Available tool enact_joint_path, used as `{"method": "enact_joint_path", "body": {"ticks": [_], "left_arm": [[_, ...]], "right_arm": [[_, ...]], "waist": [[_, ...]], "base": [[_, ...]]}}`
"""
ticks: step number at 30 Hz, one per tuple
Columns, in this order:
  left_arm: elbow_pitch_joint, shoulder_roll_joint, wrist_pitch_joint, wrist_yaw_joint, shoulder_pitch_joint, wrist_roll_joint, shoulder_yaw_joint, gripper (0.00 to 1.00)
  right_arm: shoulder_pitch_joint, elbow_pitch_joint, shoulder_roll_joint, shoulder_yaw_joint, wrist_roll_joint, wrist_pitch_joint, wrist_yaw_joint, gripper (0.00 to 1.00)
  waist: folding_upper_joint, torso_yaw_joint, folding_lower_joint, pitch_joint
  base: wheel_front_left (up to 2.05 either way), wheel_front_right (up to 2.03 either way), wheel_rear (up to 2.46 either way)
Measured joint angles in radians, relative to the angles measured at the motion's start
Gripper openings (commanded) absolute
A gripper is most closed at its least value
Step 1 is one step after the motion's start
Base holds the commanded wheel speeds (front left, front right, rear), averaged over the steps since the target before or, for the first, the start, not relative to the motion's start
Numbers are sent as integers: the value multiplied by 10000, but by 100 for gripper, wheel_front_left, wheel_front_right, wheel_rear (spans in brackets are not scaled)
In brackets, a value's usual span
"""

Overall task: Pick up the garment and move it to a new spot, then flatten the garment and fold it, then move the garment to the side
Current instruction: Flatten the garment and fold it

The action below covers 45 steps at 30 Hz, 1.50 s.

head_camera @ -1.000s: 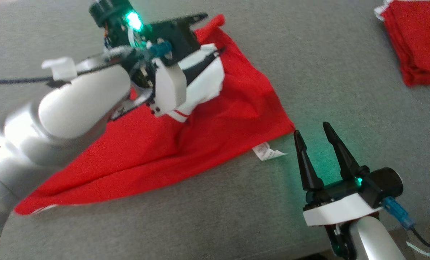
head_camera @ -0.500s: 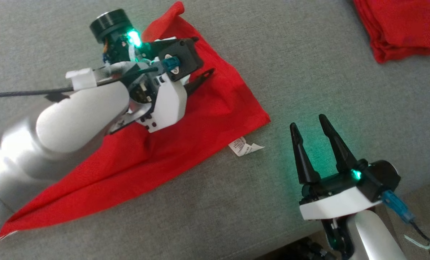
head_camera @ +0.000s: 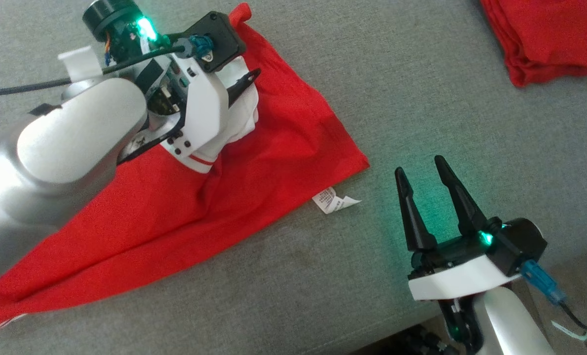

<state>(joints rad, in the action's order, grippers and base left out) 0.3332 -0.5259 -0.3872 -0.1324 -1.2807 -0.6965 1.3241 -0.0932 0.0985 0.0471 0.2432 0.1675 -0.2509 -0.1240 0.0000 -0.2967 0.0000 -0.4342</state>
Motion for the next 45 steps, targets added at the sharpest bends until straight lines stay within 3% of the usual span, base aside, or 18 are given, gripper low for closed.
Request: {"method": "enact_joint_path", "body": {"ticks": [13,14,18,19,28,34,41,45], "left_arm": [[-445,-391,-897,0,229,-40,6,99],[-506,-433,-959,0,274,48,6,87],[-746,-640,-943,0,361,410,6,12],[-779,-667,-922,0,361,464,6,0],[-1444,-704,-313,0,384,920,12,0],[-1965,-861,1308,0,20,767,35,0],[-1831,-1935,3693,2,-474,445,-40,0],[-1764,-2464,4500,410,-406,485,-307,0]], "right_arm": [[-4,-96,-2,15,6,0,0,100],[-6,-100,-2,17,33,0,-2,100],[-35,-117,-2,25,88,0,-2,100],[-48,-121,-2,27,88,0,-2,100],[-196,-125,-4,-36,88,0,0,100],[-161,-127,-2,-301,54,0,-2,100],[-201,276,10,-451,15,0,-2,100],[-860,474,556,-650,282,0,-2,100]], "waist": [[0,-119,0,-142],[0,-131,0,-159],[0,-185,1,-230],[0,-196,1,-249],[0,-99,1,-292],[0,355,1,-44],[0,1482,0,320],[0,2290,0,477]], "base": [[0,0,0],[0,0,0],[0,0,0],[0,0,0],[0,0,0],[0,0,0],[0,0,0],[0,0,0]]}}
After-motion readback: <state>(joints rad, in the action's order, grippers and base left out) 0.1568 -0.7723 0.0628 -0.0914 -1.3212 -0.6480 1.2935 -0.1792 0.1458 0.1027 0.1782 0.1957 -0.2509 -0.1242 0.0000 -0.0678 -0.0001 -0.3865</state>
